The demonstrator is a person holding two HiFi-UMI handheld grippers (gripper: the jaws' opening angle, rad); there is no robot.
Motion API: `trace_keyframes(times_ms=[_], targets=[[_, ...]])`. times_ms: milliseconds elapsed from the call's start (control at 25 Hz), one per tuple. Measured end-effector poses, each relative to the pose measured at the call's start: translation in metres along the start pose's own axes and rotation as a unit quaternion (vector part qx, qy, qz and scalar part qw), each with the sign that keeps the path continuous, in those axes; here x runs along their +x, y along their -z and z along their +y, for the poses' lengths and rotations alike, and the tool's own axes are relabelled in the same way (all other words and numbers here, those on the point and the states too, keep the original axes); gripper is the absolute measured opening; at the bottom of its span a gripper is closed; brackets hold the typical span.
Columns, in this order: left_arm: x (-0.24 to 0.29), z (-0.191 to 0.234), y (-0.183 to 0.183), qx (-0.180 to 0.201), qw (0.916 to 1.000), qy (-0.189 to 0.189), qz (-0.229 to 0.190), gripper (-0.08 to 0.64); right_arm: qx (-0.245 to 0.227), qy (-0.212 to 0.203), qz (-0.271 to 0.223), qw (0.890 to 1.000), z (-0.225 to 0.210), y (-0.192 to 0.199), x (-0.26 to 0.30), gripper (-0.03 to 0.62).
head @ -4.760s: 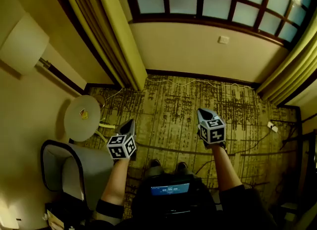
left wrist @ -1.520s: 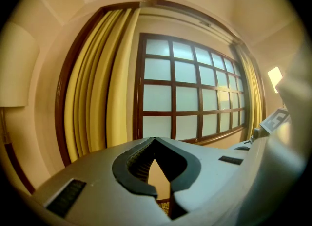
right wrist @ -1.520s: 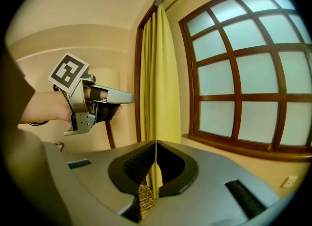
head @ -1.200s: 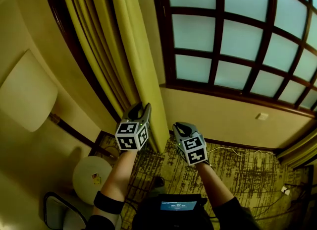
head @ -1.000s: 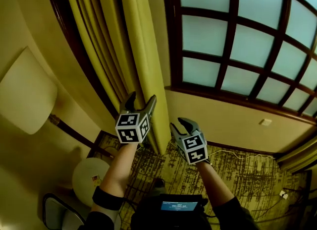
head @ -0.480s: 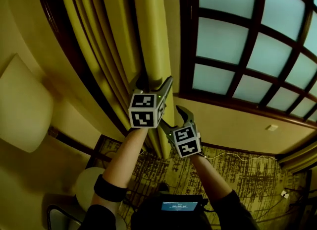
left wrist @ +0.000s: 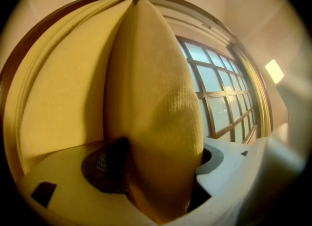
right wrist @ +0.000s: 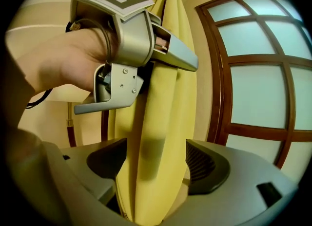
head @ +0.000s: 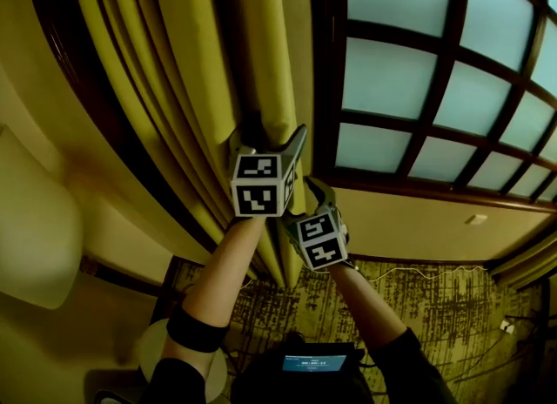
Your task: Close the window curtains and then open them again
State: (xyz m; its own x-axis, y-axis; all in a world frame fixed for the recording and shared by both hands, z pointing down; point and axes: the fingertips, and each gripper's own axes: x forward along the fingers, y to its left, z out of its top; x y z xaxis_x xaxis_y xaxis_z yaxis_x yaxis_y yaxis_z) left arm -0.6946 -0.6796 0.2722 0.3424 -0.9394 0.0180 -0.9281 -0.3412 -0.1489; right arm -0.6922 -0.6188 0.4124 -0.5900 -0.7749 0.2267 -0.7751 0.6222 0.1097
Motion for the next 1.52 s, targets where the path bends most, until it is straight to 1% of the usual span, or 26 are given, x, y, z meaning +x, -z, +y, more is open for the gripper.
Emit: trace_keyframes(times_ms=[120,360,480,600,680,840,920,1000,1160,1240,1320,1360,1480,1520], targets=[[0.010,0.007,-0.004,-0.004,0.9999,0.010,-0.007,0.387,-0.001,0.015,0.003,1.000,-0.005,-0.005,0.019,0.422],[0.027,0.016,-0.014,-0.012,0.9996,0.019,-0.018,0.387,-0.006,0.041,0.001,0.999,-0.019,-0.022,0.046,0.422],[0.033,0.021,-0.015,-0.011,0.9996,0.018,-0.019,0.387,-0.008,0.047,0.003,0.999,-0.027,-0.026,0.059,0.422],[0.035,0.021,-0.020,-0.007,0.9994,0.017,-0.028,0.387,-0.021,0.053,-0.005,0.998,-0.034,-0.032,0.068,0.419],[0.034,0.017,-0.024,-0.007,0.9993,0.025,-0.028,0.387,-0.030,0.046,-0.010,0.998,-0.034,-0.034,0.072,0.417],[0.035,0.019,-0.021,0.011,0.9991,0.039,-0.008,0.385,-0.045,0.009,-0.016,0.999,-0.021,-0.036,0.076,0.417],[0.038,0.027,-0.017,0.021,0.9992,0.034,0.000,0.384,-0.052,0.005,-0.008,0.999,-0.021,-0.031,0.077,0.417],[0.039,0.030,-0.015,0.025,0.9992,0.031,0.004,0.383,-0.048,0.004,-0.001,0.999,-0.022,-0.023,0.081,0.417],[0.038,0.026,-0.015,0.021,0.9990,0.039,0.004,0.345,-0.044,-0.003,0.005,0.999,-0.023,-0.017,0.084,0.415],[0.036,0.026,-0.015,0.023,0.9989,0.041,0.004,0.329,-0.043,-0.010,0.003,0.999,-0.019,-0.018,0.087,0.393],[0.033,0.026,-0.015,0.026,0.9988,0.041,0.006,0.295,-0.042,-0.011,-0.002,0.999,-0.017,-0.021,0.087,0.351],[0.032,0.027,-0.016,0.027,0.9987,0.042,0.005,0.268,-0.042,-0.008,-0.004,0.999,-0.017,-0.023,0.086,0.312],[0.028,0.030,-0.016,0.029,0.9987,0.043,0.000,0.174,-0.038,0.003,-0.007,0.999,-0.019,-0.026,0.083,0.138],[0.027,0.030,-0.017,0.029,0.9986,0.043,-0.002,0.137,-0.033,0.005,-0.008,0.999,-0.020,-0.026,0.083,0.095]])
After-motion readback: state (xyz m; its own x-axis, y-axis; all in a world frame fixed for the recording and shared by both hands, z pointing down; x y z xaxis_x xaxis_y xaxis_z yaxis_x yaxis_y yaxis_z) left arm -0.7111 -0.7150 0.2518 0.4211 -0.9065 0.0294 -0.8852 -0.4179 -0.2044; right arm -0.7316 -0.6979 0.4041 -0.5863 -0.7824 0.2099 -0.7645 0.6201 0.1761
